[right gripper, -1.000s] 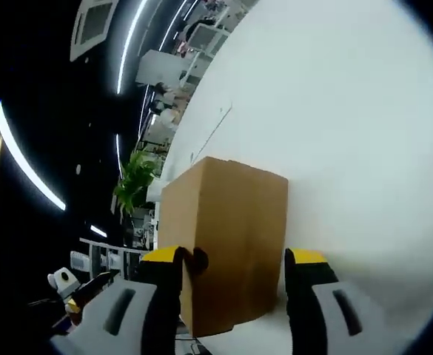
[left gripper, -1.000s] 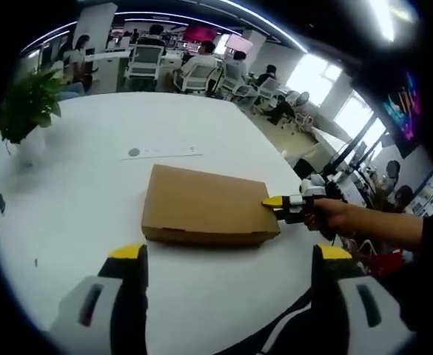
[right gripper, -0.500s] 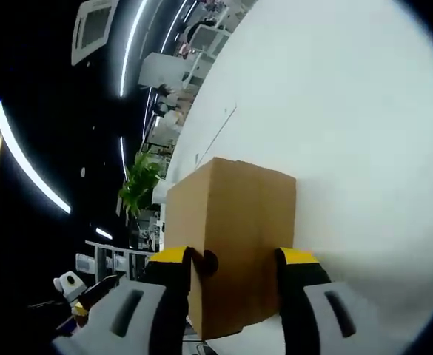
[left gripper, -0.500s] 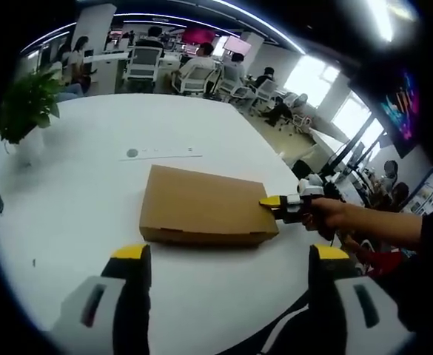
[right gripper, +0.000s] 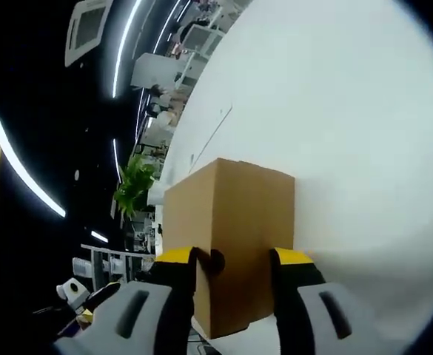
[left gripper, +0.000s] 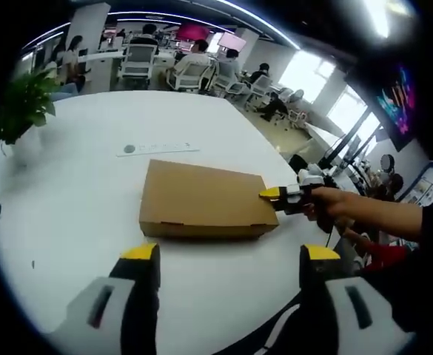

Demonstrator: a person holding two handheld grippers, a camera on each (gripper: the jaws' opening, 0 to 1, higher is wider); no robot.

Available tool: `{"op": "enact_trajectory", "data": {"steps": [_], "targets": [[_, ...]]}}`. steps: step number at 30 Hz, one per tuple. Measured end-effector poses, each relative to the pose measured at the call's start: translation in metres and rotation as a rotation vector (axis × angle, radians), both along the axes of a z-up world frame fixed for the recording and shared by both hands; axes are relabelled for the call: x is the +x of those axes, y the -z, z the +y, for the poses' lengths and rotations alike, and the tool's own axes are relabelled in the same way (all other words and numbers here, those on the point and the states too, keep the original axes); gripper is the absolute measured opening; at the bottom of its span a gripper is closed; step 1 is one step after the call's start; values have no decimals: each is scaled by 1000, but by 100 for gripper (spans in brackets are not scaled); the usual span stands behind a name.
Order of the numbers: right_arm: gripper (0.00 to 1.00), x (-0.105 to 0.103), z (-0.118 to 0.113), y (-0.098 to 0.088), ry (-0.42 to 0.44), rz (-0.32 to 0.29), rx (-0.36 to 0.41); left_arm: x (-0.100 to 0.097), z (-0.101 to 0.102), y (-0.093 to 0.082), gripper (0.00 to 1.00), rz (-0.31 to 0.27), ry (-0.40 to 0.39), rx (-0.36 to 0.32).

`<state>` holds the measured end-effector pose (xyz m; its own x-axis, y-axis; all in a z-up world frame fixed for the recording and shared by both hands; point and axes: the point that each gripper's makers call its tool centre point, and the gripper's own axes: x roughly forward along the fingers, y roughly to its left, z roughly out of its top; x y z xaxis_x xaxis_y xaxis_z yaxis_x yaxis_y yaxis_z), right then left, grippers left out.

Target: Operate the shoe box by opening the lid, removing the specified soft item, and placing it in the target area until the item is outside and the box remains undamaged.

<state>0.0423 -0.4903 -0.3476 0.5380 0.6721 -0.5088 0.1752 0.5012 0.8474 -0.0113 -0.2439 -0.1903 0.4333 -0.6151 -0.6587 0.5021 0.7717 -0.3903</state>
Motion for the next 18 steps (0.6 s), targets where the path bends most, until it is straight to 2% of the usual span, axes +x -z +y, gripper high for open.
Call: {"op": "enact_trajectory", "data": {"steps": [8, 12, 18], "targets": [[37, 0, -1, -1, 17, 14, -21, 5, 4, 7, 79, 20, -7, 6], [36, 0, 0, -2, 23, 15, -29, 8, 7, 6, 82, 23, -10, -6], [36, 1, -1, 0, 31, 14, -37, 14, 13, 3, 82, 61, -23, -93]]}}
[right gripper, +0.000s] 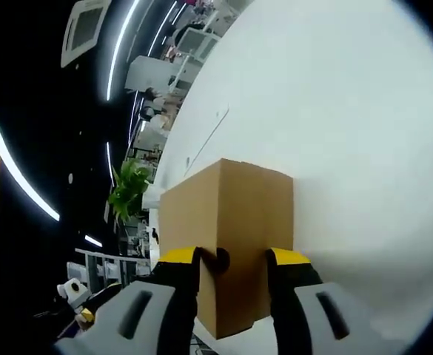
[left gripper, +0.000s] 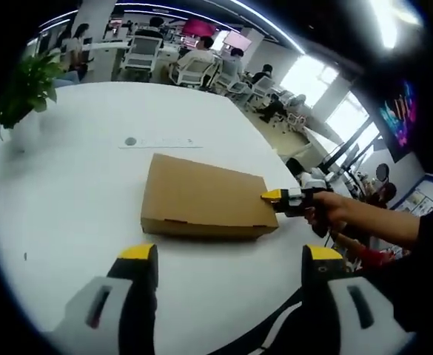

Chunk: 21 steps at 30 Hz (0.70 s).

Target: Operate the shoe box by opening the lid, removing the specified soft item, and placing it in the target area until the item is outside and the box remains undamaged.

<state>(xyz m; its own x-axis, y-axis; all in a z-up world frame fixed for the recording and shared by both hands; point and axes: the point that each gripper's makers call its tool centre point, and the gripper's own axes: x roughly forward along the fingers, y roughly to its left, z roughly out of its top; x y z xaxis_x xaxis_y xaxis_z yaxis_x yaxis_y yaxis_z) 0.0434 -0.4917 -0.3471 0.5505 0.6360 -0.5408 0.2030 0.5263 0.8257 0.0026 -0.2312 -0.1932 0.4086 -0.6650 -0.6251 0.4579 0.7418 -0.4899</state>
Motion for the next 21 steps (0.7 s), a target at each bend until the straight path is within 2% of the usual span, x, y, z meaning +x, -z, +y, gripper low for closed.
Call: {"op": "enact_trajectory", "data": {"steps": [2, 4, 14, 21], "targets": [[36, 0, 0, 1, 3, 0, -1, 5, 2, -2, 84, -7, -3, -17], [36, 1, -1, 2, 1, -2, -7, 11, 1, -6, 83, -43, 8, -33], [36, -1, 1, -1, 20, -16, -25, 47, 11, -4, 88, -48, 35, -57], [36, 1, 0, 0, 32, -27, -36, 56, 19, 12, 85, 0, 65, -71]]}}
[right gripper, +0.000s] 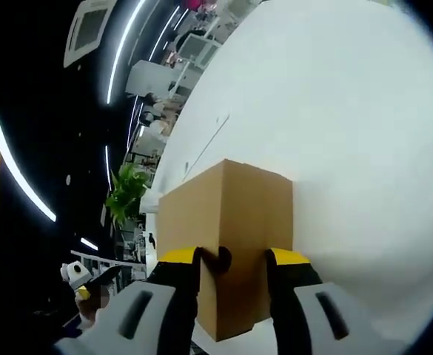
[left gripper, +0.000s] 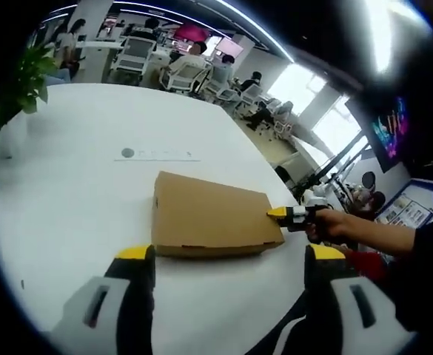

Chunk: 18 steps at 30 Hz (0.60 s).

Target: Operate the shoe box by opening the lid, removing the specified soft item, and placing it in the target area until the item is outside and the box remains undamaged.

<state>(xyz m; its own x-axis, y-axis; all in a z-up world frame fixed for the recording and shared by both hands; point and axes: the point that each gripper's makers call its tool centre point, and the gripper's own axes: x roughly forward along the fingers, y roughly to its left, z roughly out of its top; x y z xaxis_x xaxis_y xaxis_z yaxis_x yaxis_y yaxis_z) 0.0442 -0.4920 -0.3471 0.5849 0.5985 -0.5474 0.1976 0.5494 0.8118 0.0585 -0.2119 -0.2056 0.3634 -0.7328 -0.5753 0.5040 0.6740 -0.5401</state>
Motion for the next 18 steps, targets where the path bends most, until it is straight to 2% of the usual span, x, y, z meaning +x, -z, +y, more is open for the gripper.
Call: {"op": "enact_trajectory", "data": {"steps": [3, 6, 8, 13, 18], "targets": [[35, -1, 1, -2, -2, 0, -7, 9, 1, 5, 85, -5, 14, 14], [35, 0, 1, -2, -7, 2, -11, 16, -6, 6, 85, 5, 17, -9], [35, 0, 1, -2, -10, -1, -14, 27, -5, 13, 85, 9, 27, -10], [35, 0, 1, -2, -11, -5, -15, 32, -10, 16, 83, 31, 30, -26], [35, 1, 0, -1, -17, -5, -14, 53, -8, 27, 82, 68, 16, -48]]}}
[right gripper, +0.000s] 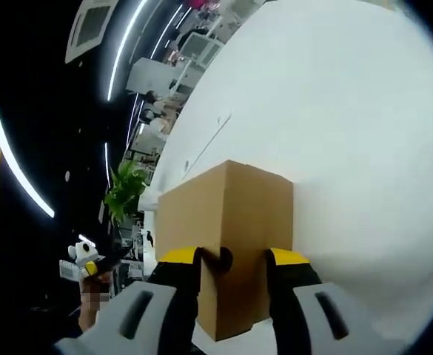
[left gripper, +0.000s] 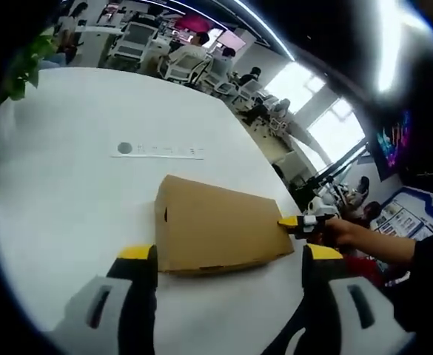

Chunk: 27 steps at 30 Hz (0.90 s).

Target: Operate the shoe box by opening the lid, removing the specified soft item, and placing it in the target area until the item is outside and the box remains undamaged.

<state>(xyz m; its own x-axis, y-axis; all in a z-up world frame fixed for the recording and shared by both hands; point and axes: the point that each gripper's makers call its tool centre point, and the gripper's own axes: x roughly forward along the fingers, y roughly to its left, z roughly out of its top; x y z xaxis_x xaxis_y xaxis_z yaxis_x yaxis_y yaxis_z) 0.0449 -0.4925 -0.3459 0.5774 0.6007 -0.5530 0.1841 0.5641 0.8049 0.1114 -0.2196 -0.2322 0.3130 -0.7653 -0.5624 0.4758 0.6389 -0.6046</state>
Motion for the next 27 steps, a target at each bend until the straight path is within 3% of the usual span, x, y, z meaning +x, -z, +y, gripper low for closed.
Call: {"op": "enact_trajectory", "data": {"steps": [3, 5, 7, 13, 20, 27], "targets": [[35, -1, 1, -1, -1, -1, 0, 14, 2, 5, 83, 21, -18, -17], [35, -1, 1, -1, -2, 0, 1, 17, 1, 7, 84, 16, -24, -13], [35, -1, 1, -1, -3, -2, 1, 21, 0, 9, 83, 56, -39, -50], [35, -1, 1, -1, -9, -4, 5, 35, -2, 18, 82, 88, -69, -76], [35, -2, 2, -2, -10, -6, 4, 45, -3, 36, 82, 121, -54, -51], [35, -1, 1, -1, -9, -11, -8, 42, -10, 36, 81, 124, -61, -44]]}}
